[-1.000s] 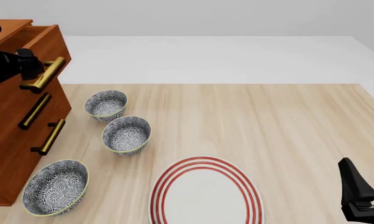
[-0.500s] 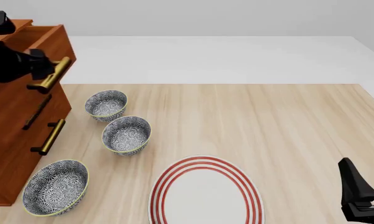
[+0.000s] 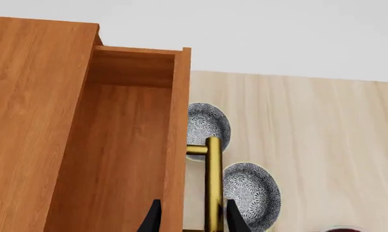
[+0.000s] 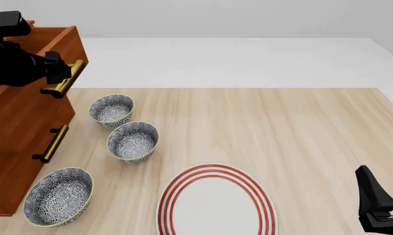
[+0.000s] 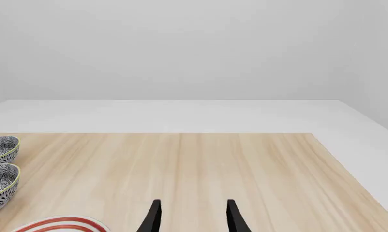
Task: Open the top drawer of the cabinet.
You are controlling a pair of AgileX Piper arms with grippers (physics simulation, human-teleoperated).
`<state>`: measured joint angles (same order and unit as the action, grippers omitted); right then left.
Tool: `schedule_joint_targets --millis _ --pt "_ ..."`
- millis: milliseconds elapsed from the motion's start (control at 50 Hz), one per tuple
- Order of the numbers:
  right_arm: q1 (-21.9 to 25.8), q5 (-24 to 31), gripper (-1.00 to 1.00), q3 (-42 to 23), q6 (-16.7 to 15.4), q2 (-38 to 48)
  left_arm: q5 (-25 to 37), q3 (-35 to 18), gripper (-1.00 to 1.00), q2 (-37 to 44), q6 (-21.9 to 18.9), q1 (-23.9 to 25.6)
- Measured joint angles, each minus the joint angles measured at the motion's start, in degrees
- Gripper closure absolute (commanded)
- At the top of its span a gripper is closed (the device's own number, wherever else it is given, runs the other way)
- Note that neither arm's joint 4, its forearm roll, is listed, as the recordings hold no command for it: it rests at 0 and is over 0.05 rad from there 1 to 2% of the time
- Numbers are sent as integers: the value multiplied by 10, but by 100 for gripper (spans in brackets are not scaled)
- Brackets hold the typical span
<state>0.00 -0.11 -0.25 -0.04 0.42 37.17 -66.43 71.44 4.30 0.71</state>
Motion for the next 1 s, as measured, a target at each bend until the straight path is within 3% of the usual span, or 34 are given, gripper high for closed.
schedule_joint_targets --millis 400,1000 --pt "0 0 -100 0 0 0 -6 2 -100 -1 9 30" --pt "0 0 -100 0 0 0 -19 6 -100 -1 57 61"
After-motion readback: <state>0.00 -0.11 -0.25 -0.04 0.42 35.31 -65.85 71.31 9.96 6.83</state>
